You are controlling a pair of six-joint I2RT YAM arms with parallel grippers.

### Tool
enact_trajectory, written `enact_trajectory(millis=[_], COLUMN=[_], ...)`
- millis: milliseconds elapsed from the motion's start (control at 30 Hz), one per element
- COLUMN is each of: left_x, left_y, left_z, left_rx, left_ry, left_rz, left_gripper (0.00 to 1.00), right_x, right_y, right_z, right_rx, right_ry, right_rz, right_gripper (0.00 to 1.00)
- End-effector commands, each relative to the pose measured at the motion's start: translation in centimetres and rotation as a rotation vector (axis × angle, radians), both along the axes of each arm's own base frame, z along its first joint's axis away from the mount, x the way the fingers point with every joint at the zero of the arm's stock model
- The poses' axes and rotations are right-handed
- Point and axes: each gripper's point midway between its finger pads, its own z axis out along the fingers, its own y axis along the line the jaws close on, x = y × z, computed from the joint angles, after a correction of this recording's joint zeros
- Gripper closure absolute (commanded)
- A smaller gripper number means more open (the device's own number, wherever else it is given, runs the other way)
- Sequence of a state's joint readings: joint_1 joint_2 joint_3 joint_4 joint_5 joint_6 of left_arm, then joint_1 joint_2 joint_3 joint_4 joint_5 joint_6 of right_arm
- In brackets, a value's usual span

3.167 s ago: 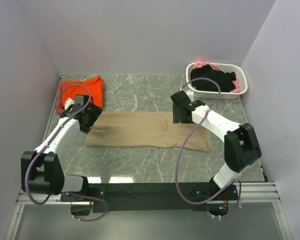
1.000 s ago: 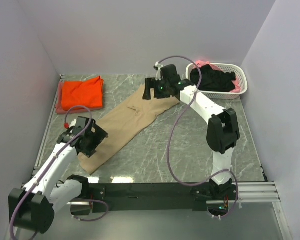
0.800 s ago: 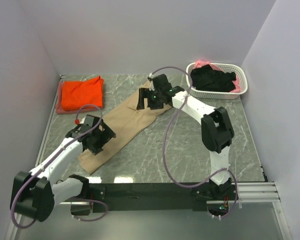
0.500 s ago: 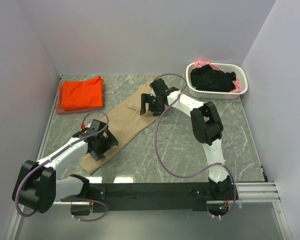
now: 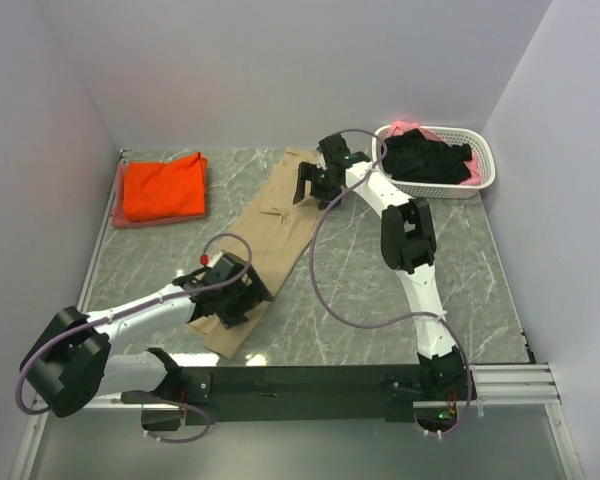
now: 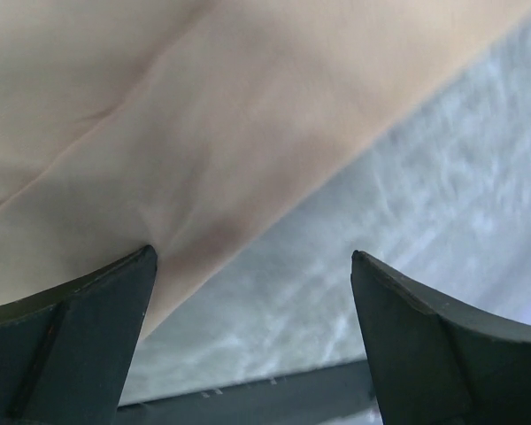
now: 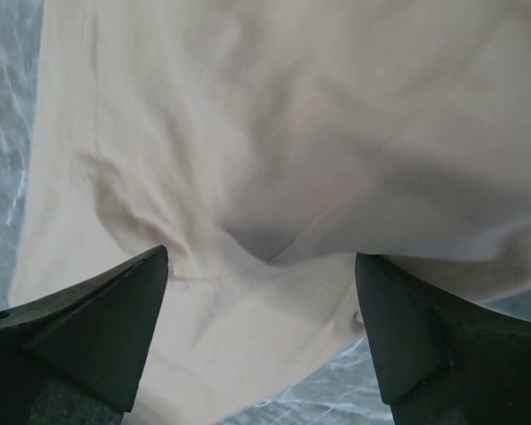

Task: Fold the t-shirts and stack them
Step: Fold the tshirt

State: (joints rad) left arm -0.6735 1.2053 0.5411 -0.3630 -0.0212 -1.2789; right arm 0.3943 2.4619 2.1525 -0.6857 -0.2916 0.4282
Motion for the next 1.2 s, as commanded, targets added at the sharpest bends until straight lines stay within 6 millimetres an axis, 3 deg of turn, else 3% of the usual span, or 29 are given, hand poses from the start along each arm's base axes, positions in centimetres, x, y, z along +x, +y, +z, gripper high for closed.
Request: enact_trajectory(millis=[0,33,200,267,433,600,733,867,900,933,967,1067,1133,1167], left_x=[-4.1,-4.1,-5.1,-5.0,-5.2,-5.6,-4.5,-3.9,-3.5,-3.5,-3.5,-2.8,-2.8,-2.9], left_y=[-2.4,-3.4,-7.4,-9.9,-15.9,-19.1,-21.3,-21.0,-20.4,-20.0,-19.0,-16.0,-12.9,-11.6], left_z=[-1.5,-1.2,-1.6,-1.3,0.0,0.4,3.0,5.7,6.6,7.0,7.0,8.5,9.0,8.9], left_rx=[-0.028,-0.034,-0.006,0.011,-0.005,-0.026,-0.067,-0.064,-0.059,-0.053,-0.017,0.048,0.101,0.119], left_ry=[0.139,0.136,0.161,0.149,0.121,0.101,0.028,-0.054,-0.092,-0.107,-0.108,-0.16,-0.189,-0.182], left_rz=[-0.032,-0.05,-0.154,-0.194,-0.292,-0.376,-0.412,-0.429,-0.421,-0.425,-0.416,-0.349,-0.309,-0.278], left_gripper=[0.01,0.01,0.01,0.01,0.01,0.01,0.01,0.01,0.01,0.01,0.01,0.01,0.01,0.01], right_x=[1.8,2.5,5.3,6.2,7.0,6.8,6.8,7.1,6.9,6.5,6.2,5.0,4.0,3.3], right_y=[-3.2,-3.5,-3.9,-3.6,-2.8,-1.5,-1.8,-2.1,-1.7,-1.6,-1.5,-1.7,-2.1,-2.5], right_z=[-2.6,-3.4,-2.4,-1.7,-1.9,-1.7,-1.3,2.7,5.3,6.3,8.7,12.5,13.2,14.9], right_rx=[-0.07,-0.048,0.016,0.043,0.099,0.169,0.161,0.175,0.192,0.194,0.203,0.2,0.184,0.185], right_ry=[0.041,0.039,-0.05,-0.076,-0.082,-0.091,-0.106,-0.167,-0.204,-0.223,-0.261,-0.318,-0.323,-0.344], right_rz=[-0.019,-0.022,-0.091,-0.091,-0.09,-0.063,-0.046,-0.005,0.02,0.044,0.06,0.087,0.092,0.096], right_gripper=[0.07,0.07,0.06,0.05,0.07,0.07,0.07,0.06,0.06,0.05,0.05,0.04,0.03,0.03])
